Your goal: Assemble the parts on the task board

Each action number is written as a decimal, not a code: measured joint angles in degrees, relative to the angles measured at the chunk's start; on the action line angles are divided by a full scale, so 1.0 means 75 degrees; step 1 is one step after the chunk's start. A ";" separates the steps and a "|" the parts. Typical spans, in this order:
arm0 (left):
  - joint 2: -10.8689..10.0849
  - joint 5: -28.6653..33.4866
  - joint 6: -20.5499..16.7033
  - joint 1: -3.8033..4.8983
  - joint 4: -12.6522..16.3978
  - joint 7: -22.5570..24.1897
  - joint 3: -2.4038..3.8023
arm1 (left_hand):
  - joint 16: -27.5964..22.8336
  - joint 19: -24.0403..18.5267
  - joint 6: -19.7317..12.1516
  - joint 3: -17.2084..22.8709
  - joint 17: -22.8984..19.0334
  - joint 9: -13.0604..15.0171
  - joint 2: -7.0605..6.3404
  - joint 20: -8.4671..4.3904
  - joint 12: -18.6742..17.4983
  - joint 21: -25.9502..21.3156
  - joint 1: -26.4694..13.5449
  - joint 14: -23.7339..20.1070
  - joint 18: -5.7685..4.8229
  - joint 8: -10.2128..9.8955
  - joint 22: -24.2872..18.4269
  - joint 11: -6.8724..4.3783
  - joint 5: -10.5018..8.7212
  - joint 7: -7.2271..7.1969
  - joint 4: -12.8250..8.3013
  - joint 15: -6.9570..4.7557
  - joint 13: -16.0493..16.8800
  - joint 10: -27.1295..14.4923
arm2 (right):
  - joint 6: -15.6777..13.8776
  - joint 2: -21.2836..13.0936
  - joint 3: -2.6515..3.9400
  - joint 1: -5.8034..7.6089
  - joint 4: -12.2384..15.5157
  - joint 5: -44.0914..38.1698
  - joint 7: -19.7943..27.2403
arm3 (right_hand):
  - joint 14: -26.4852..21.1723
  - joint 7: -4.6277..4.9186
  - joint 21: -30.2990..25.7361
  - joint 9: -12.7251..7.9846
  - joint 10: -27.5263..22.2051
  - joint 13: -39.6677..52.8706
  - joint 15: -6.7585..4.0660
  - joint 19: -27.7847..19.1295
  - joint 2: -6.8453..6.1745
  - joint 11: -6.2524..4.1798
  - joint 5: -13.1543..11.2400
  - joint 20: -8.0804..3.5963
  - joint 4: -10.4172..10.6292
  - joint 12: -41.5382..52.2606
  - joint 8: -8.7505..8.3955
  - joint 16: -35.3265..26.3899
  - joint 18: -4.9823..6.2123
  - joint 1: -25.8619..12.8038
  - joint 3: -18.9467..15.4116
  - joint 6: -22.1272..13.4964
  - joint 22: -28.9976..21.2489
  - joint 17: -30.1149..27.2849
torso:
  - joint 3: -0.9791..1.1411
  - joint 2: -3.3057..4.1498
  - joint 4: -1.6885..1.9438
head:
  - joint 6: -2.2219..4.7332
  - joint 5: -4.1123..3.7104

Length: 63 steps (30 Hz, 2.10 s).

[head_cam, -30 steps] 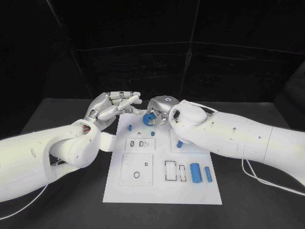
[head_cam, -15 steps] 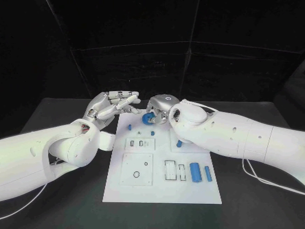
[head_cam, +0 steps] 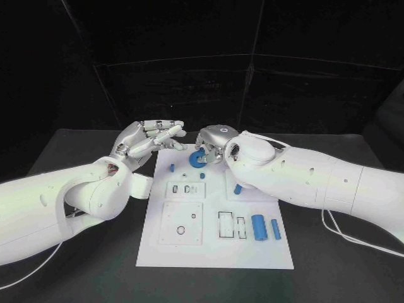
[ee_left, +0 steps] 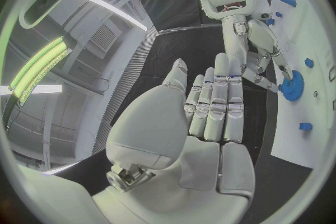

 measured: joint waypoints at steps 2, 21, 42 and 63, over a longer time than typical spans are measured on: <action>0.0000 0.0000 0.0000 0.0000 0.0000 -0.0003 0.0000 | 0.0000 0.0000 0.0000 0.0000 0.0000 0.0000 0.0000 0.0000 0.0000 0.0000 0.0000 0.0000 0.0000 0.0000 0.0000 0.0000 0.0000 0.0000 0.0000 0.0000 0.0000 0.0000 | 0.0052 -0.0001 0.0000 0.0000 -0.0003 -0.0001 -0.0010 | 0.0000 -0.0021 0.0000 0.0000 0.0003 -0.0014 0.0000 0.0000 0.0018 -0.0003 -0.0043 0.0000 0.0000 -0.0034 -0.0002 0.0000 0.0000 -0.0063 0.0000 -0.0020 -0.0006 0.0000 | 0.0000 0.0001 0.0000 | -0.0007 0.0000; -0.0004 0.0000 0.0000 0.0001 0.0001 -0.0014 0.0000 | 0.0000 0.0000 0.0000 0.0000 0.0015 0.0000 0.0000 0.0000 0.0000 0.0000 0.0000 0.0000 0.0000 0.0000 0.0001 0.0000 0.0000 0.0000 0.0000 0.0000 0.0000 0.0000 | 0.0509 0.0044 -0.0001 0.0001 -0.0073 0.0031 -0.0057 | 0.0026 0.0094 0.0000 0.0000 -0.0121 -0.0118 0.0083 -0.0082 0.0099 0.0089 -0.0155 0.0081 0.0650 -0.0168 -0.0299 0.0000 0.0001 -0.1108 -0.0727 -0.0342 -0.0065 -0.0001 | -0.0002 0.0001 0.0003 | -0.0009 0.0015; -0.0002 0.0000 -0.0002 0.0001 -0.0013 -0.0020 0.0000 | 0.0000 0.0000 0.0029 0.0000 0.0023 0.0000 0.0000 0.0000 0.0000 0.0000 0.0000 0.0000 0.0000 -0.0029 0.0002 0.0000 0.0000 0.0028 0.0000 0.0000 0.0000 0.0000 | 0.0801 0.0033 -0.0001 0.0003 -0.0164 0.0156 -0.0194 | -0.0001 0.0094 0.0000 0.0006 -0.0121 -0.0098 0.0110 -0.0055 0.0201 0.0091 -0.0042 0.0107 0.0913 -0.0167 -0.0332 0.0000 0.0000 -0.1244 -0.0951 -0.0342 -0.0064 -0.0002 | 0.0000 0.0001 0.0003 | -0.0023 0.0021; -0.0027 0.0000 -0.0003 0.0004 -0.0069 -0.0021 0.0000 | 0.0000 0.0000 0.0028 0.0000 0.0021 0.0000 0.0000 0.0000 0.0001 0.0000 0.0000 0.0000 0.0000 -0.0028 -0.0003 0.0000 0.0000 0.0028 0.0000 0.0000 0.0000 0.0000 | 0.0190 -0.0433 -0.0006 -0.0002 0.0264 0.0389 -0.0163 | -0.0001 0.0072 -0.0001 0.0018 -0.0085 0.0076 0.0110 -0.0055 0.0349 0.0124 0.0415 0.0107 0.0916 -0.0086 -0.0332 0.0000 0.0000 -0.1047 -0.1002 -0.0320 0.0008 -0.0003 | 0.0000 -0.0009 -0.0010 | 0.0009 0.0001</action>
